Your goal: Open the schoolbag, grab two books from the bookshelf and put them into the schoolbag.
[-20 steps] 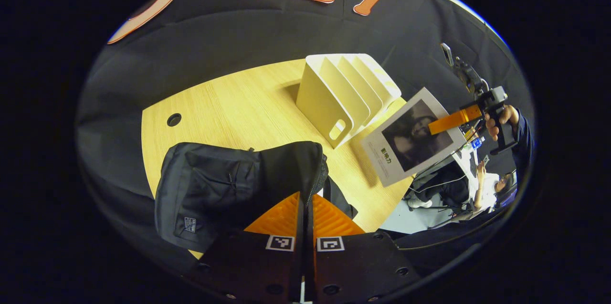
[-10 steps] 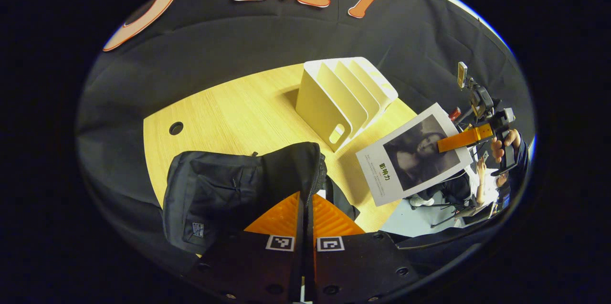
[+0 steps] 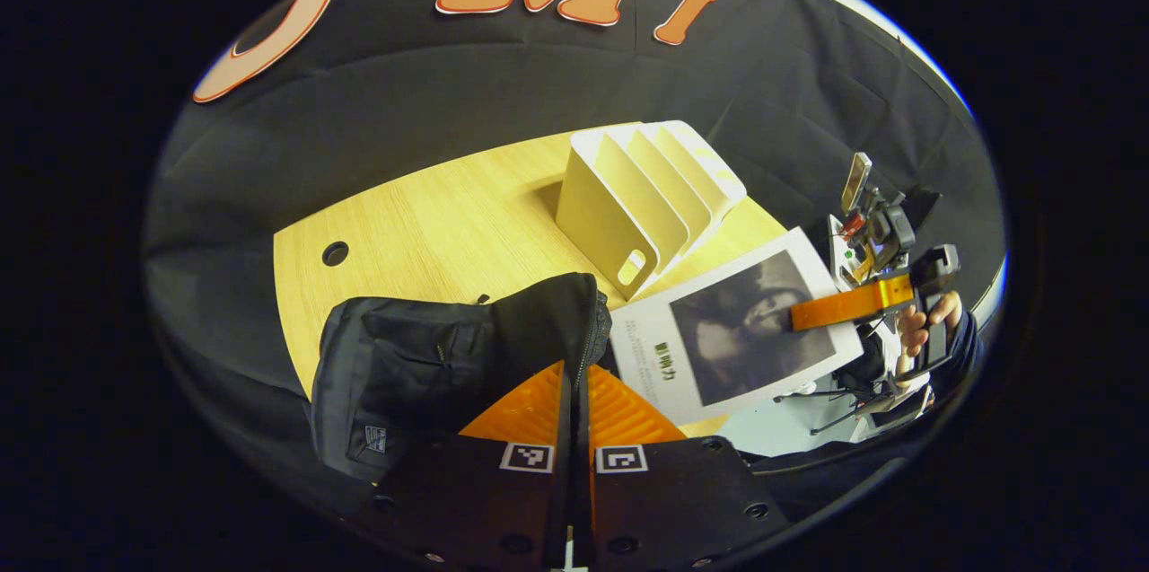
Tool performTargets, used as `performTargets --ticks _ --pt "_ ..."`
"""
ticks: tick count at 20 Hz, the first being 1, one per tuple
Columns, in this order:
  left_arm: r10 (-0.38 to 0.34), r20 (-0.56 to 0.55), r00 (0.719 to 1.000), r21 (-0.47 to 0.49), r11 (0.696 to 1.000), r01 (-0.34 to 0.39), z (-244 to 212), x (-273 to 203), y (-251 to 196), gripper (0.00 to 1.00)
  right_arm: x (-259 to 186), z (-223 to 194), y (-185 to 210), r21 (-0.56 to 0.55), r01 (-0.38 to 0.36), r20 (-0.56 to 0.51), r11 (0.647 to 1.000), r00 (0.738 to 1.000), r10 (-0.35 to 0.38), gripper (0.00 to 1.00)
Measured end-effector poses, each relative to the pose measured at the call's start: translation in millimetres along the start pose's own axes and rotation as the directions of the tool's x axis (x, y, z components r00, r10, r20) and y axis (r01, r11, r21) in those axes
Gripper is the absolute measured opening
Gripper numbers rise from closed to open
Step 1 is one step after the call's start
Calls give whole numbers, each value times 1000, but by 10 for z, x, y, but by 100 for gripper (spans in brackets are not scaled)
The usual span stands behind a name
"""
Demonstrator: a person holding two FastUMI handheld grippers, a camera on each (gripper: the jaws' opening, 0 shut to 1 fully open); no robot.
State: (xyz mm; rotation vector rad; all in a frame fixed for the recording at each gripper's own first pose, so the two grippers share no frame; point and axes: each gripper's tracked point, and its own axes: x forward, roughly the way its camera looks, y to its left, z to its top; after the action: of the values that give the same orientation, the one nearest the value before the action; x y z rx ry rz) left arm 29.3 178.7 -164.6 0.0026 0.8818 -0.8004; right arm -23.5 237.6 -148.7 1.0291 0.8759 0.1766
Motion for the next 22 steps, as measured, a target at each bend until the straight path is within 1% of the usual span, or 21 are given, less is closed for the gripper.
performTargets --ticks 5,11,15,18,22 --pt "5 3 1000 3 1000 -5 4 -7 2 3 496 -272 115 17 -75 -29 997 997 75 33" --pt "-14 8 1000 -2 1000 14 -3 -34 -91 3 1034 -464 311 57 -147 -20 987 989 149 33" --pt "-29 14 999 15 999 29 27 -48 -164 3 1244 -461 377 82 -183 9 980 983 183 33" --pt "-52 14 999 4 999 52 14 -18 -262 4 1385 -452 413 98 -209 41 973 978 206 33" --pt "-79 14 997 -3 997 79 13 25 -376 3 1618 -498 453 99 -236 50 967 971 232 33"
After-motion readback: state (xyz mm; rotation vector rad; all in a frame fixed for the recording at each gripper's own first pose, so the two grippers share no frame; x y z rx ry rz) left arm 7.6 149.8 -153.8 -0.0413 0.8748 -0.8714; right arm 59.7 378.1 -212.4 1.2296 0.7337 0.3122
